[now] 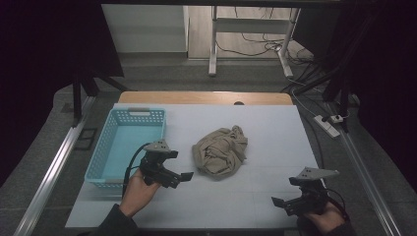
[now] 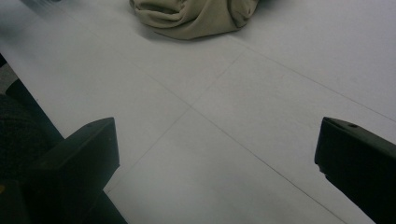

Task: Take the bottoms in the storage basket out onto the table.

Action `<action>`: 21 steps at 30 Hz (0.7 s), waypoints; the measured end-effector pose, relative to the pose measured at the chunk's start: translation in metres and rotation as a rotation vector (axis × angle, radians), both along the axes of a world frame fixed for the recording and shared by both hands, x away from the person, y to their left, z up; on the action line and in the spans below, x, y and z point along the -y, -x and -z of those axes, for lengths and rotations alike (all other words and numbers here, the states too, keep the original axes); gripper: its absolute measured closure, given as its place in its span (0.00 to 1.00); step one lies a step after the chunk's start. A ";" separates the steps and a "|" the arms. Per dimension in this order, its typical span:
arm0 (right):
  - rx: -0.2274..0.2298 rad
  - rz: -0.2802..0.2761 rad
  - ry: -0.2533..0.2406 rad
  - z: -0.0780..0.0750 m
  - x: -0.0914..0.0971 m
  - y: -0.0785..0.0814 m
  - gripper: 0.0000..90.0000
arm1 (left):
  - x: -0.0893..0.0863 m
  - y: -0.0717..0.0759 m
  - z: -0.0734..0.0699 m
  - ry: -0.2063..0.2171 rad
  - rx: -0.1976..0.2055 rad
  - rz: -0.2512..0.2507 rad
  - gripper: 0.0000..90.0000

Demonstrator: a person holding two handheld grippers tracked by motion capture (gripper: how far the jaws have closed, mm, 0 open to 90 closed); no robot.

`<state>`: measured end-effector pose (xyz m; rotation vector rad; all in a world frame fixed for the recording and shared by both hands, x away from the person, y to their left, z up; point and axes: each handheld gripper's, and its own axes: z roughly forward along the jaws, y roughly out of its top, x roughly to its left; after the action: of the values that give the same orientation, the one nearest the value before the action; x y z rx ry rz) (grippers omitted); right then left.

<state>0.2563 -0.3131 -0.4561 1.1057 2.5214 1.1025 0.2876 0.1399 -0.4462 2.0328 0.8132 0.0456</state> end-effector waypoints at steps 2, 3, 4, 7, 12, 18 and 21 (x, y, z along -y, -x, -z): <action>0.001 0.000 0.001 0.000 0.000 0.000 0.00 | -0.003 0.002 0.000 0.000 0.002 -0.006 0.00; 0.002 -0.001 0.001 0.000 0.000 0.000 0.00 | -0.004 0.003 0.000 -0.001 0.002 -0.012 0.00; 0.002 -0.001 0.001 0.000 0.000 0.000 0.00 | -0.006 0.004 0.000 -0.002 0.002 -0.016 0.00; 0.002 -0.001 0.002 0.000 0.000 0.000 0.00 | -0.011 0.006 0.000 -0.010 0.006 -0.027 0.00; 0.003 0.000 0.002 0.000 0.000 0.000 0.00 | -0.017 0.011 0.001 -0.018 0.017 -0.049 0.00; 0.003 0.001 0.003 0.000 -0.001 0.000 0.00 | -0.026 0.014 0.003 0.018 0.008 -0.056 0.00; 0.003 0.002 0.003 0.000 -0.001 0.000 0.00 | -0.031 0.016 0.004 0.024 0.005 -0.066 0.00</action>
<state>0.2563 -0.3126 -0.4560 1.1044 2.5184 1.0990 0.2717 0.1711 -0.4506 1.9821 0.8735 0.0774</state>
